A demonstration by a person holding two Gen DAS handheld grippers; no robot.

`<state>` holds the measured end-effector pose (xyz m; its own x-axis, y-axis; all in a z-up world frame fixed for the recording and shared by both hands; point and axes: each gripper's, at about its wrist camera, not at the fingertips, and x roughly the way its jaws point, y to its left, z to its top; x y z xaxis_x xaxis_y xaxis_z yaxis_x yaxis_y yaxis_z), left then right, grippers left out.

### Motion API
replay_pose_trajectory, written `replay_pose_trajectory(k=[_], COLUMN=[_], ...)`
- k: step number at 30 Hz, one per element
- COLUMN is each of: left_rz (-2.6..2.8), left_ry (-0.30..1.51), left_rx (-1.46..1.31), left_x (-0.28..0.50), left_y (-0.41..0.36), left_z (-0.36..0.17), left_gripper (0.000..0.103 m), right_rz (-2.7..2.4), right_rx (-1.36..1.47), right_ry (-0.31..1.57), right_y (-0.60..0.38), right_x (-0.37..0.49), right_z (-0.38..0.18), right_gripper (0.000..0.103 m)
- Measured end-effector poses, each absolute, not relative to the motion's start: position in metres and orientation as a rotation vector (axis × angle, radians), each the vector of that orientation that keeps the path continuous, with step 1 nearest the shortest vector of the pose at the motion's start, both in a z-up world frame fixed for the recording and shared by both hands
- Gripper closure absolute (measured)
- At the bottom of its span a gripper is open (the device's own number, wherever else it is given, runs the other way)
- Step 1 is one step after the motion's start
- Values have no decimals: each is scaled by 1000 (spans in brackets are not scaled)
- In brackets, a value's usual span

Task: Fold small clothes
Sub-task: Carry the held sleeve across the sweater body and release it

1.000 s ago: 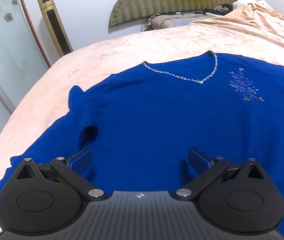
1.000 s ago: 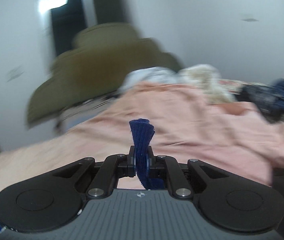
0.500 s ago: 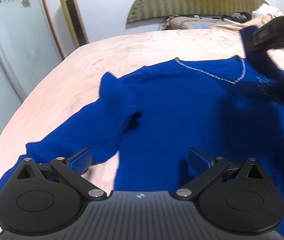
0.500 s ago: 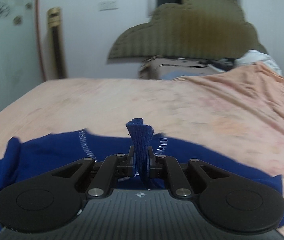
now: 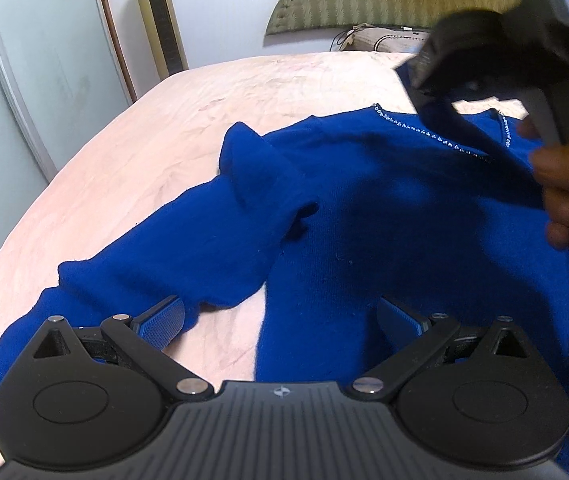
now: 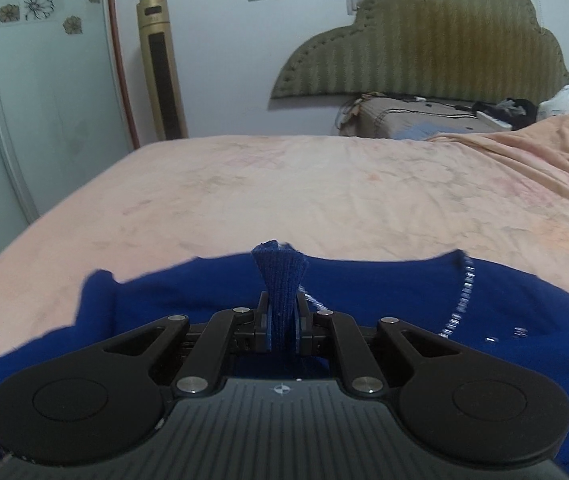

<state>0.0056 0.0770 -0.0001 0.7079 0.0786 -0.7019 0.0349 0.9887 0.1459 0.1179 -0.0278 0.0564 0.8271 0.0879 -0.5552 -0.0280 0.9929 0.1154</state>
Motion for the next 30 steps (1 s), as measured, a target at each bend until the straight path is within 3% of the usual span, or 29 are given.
replay_pose_trajectory(k=[11,15,23,27,30], left_rz=[35,41,57,56,79], left_ry=[802,800,809,800,783], left_rx=[143,137,94,116,127], left_x=[3,2,4,0,-6], left_y=[83,87,94,91,93], left_z=[-1,1,0,1,4], left_gripper=[0,0,0,0,0], right_rz=[163,300,244,272,266], right_rx=[135,192,374,292,270], right_ry=[599,709,730,872,834], right_y=[6,2,-45,-27,-21], right_x=[149,156,133,138,129], right_z=[58,48,46,23,29], right_gripper=[88,57,58,58,56])
